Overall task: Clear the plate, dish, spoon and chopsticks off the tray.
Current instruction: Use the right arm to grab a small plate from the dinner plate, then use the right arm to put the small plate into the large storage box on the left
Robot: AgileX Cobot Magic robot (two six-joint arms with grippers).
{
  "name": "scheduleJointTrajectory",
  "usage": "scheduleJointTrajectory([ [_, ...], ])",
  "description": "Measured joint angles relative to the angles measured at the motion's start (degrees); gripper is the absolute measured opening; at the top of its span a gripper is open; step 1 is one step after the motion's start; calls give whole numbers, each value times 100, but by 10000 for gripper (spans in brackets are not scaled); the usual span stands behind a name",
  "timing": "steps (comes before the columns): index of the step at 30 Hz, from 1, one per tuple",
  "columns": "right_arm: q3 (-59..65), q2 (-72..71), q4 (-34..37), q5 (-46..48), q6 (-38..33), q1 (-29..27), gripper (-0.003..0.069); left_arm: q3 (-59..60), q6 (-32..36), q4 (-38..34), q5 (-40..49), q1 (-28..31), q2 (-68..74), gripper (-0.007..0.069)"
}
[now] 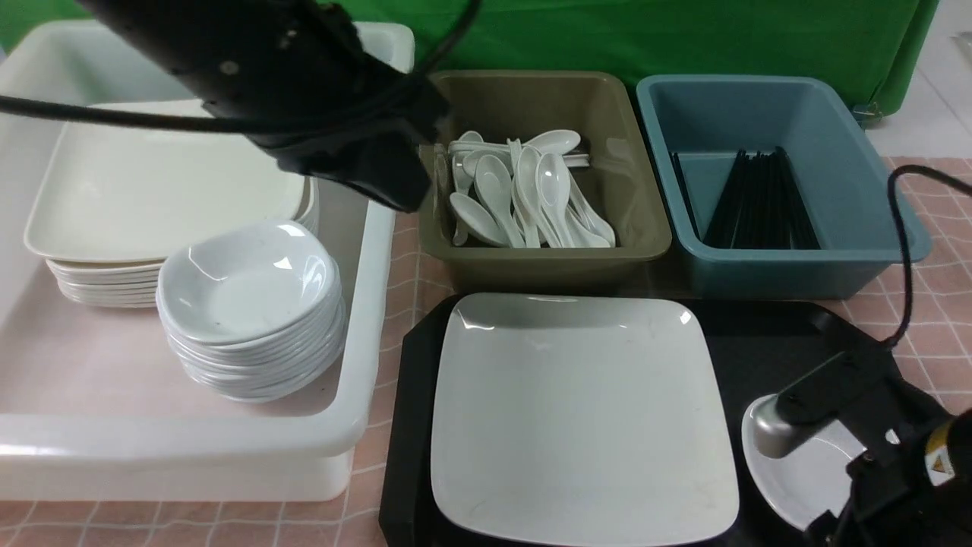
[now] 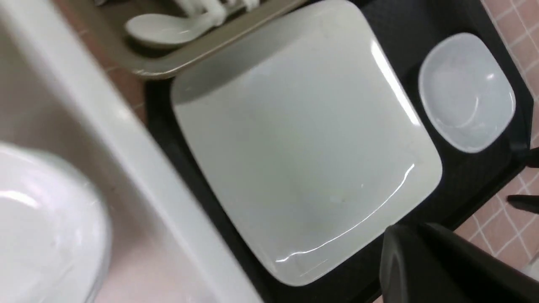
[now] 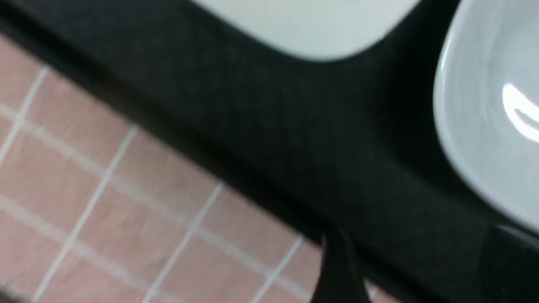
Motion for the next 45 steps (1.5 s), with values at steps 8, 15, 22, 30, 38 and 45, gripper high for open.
scheduleJointTrajectory([
  [8, 0, 1075, -637, -1173, -1, 2, 498, 501, 231, -224, 24, 666, -310, 9],
  [15, -18, 1495, -960, -1381, -7, 2, 416, 511, 236, -295, 24, 679, -310, 18],
  [22, -126, 1178, -1046, -1233, -174, 34, 227, 511, 236, -302, 24, 679, -310, 18],
  [30, -678, 146, -924, 110, -189, 34, 81, 511, 315, -274, -84, 745, -310, 18],
  [38, -2218, -684, 203, 809, -711, 34, 81, -13, 387, -403, 7, 1754, -310, 18],
  [45, -3655, 309, 2880, -13, -2605, 919, 81, -415, 408, -1147, 2, 3575, -339, 18],
])
